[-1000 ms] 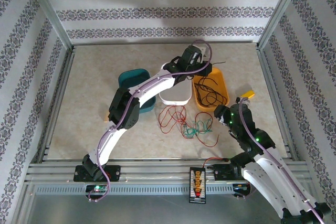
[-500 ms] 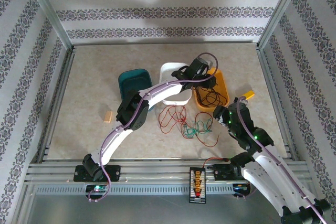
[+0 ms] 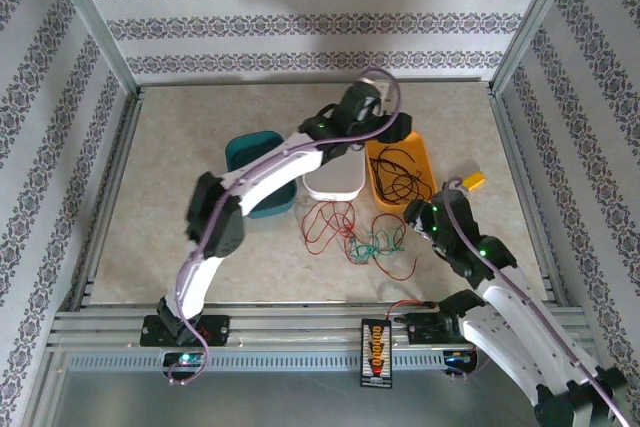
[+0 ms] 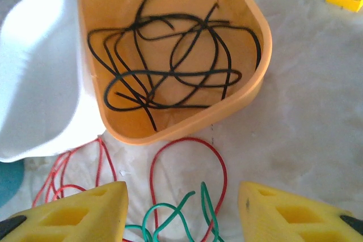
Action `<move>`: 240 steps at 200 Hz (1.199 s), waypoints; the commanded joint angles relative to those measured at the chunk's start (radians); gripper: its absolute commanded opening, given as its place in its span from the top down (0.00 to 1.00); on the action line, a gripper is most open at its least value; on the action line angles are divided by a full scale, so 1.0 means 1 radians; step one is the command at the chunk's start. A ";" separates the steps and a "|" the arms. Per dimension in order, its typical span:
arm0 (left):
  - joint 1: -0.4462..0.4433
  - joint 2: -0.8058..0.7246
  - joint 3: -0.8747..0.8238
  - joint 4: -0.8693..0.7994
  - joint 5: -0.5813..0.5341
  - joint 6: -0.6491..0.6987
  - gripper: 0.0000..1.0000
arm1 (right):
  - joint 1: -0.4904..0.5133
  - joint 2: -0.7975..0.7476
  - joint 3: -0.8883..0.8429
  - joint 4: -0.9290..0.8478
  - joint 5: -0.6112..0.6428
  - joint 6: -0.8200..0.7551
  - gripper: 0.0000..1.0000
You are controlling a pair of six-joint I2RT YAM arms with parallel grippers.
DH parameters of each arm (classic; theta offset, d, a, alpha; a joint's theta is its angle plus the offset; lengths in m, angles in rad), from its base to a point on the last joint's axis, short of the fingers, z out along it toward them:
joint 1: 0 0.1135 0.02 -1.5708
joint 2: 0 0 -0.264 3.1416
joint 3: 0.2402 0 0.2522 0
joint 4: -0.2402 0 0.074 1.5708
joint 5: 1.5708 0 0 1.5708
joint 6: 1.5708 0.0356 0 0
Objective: Untangle the cables
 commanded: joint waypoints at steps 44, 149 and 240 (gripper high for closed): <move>0.085 -0.562 -0.795 0.130 -0.196 -0.055 0.40 | -0.002 0.193 0.032 0.081 -0.086 0.022 0.47; 0.061 -0.639 -1.005 0.128 -0.210 -0.062 0.40 | 0.085 0.331 0.002 0.036 -0.233 -0.073 0.50; -0.036 -0.517 -0.868 0.127 0.102 0.290 0.39 | 0.089 0.357 0.012 0.099 -0.189 -0.100 0.97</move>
